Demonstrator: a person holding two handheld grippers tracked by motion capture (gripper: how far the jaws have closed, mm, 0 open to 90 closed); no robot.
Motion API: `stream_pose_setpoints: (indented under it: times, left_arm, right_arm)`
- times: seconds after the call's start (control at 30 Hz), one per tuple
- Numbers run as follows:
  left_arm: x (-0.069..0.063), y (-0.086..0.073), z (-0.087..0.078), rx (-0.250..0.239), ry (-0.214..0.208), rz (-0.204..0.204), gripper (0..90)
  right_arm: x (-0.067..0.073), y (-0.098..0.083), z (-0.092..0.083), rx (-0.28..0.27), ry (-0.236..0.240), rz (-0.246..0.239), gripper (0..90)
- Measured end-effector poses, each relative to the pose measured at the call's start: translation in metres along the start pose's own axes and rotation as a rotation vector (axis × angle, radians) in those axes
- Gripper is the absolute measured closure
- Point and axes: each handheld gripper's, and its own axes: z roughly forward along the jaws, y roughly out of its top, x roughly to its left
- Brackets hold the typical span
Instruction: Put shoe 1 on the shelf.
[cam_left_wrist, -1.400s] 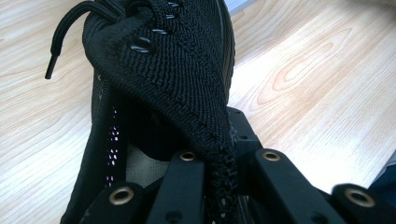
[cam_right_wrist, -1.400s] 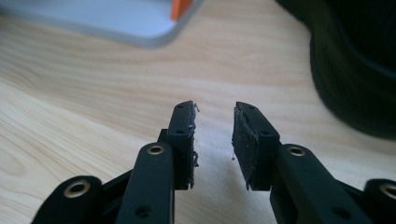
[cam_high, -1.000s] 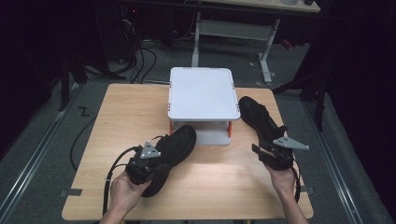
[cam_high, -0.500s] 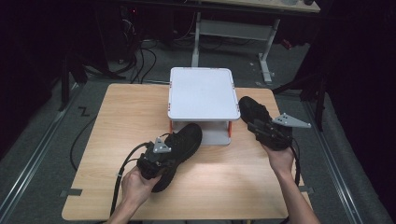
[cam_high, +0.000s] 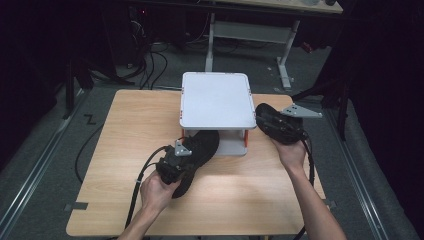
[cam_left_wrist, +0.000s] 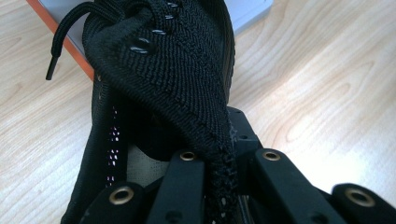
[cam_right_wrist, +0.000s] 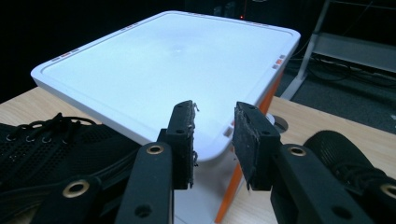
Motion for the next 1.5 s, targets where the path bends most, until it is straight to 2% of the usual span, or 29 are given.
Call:
stream_pose_setpoints:
  times: [0.13,0.2,0.3,0.33,0.5,0.63,0.87,0.97,1.13,1.27,1.37,1.5]
  left_arm:
    - [-0.003,0.003,0.008,-0.003,0.022,0.009,85.7]
    - [-0.005,0.005,0.016,-0.012,0.043,0.003,85.7]
    - [-0.005,0.007,0.02,-0.021,0.048,-0.013,85.7]
    - [-0.006,0.008,0.023,-0.023,0.053,-0.017,85.7]
    - [-0.008,0.009,0.037,-0.025,0.095,-0.001,85.7]
    - [-0.01,0.014,0.049,-0.044,0.121,-0.008,85.7]
    - [-0.009,0.017,0.065,-0.101,0.153,-0.034,85.0]
    - [-0.007,0.02,0.072,-0.14,0.167,-0.052,85.0]
    - [-0.004,0.025,0.078,-0.17,0.181,-0.078,84.9]
    - [-0.006,0.024,0.085,-0.178,0.2,-0.056,84.1]
    - [-0.009,0.022,0.09,-0.179,0.206,-0.054,82.7]
    - [-0.011,0.021,0.096,-0.166,0.215,-0.04,81.8]
  right_arm:
    - [0.004,0.008,0.013,0.014,0.004,-0.006,69.3]
    - [0.006,0.012,0.02,0.025,0.006,-0.013,70.0]
    - [0.006,0.015,0.029,0.04,0.006,-0.007,70.7]
    - [0.007,0.017,0.036,0.058,-0.002,-0.01,71.4]
    - [0.009,0.019,0.05,0.085,-0.006,-0.019,71.8]
    - [0.011,0.017,0.062,0.121,-0.018,-0.037,72.5]
    - [0.008,0.019,0.065,0.131,-0.002,-0.014,73.6]
    - [0.007,0.019,0.065,0.128,-0.003,-0.017,74.1]
    - [0.007,0.019,0.066,0.126,-0.006,-0.017,74.6]
    - [0.007,0.019,0.067,0.119,-0.004,-0.019,74.6]
    - [0.008,0.019,0.068,0.119,-0.006,-0.022,74.9]
    - [0.008,0.019,0.069,0.12,-0.009,-0.019,76.6]
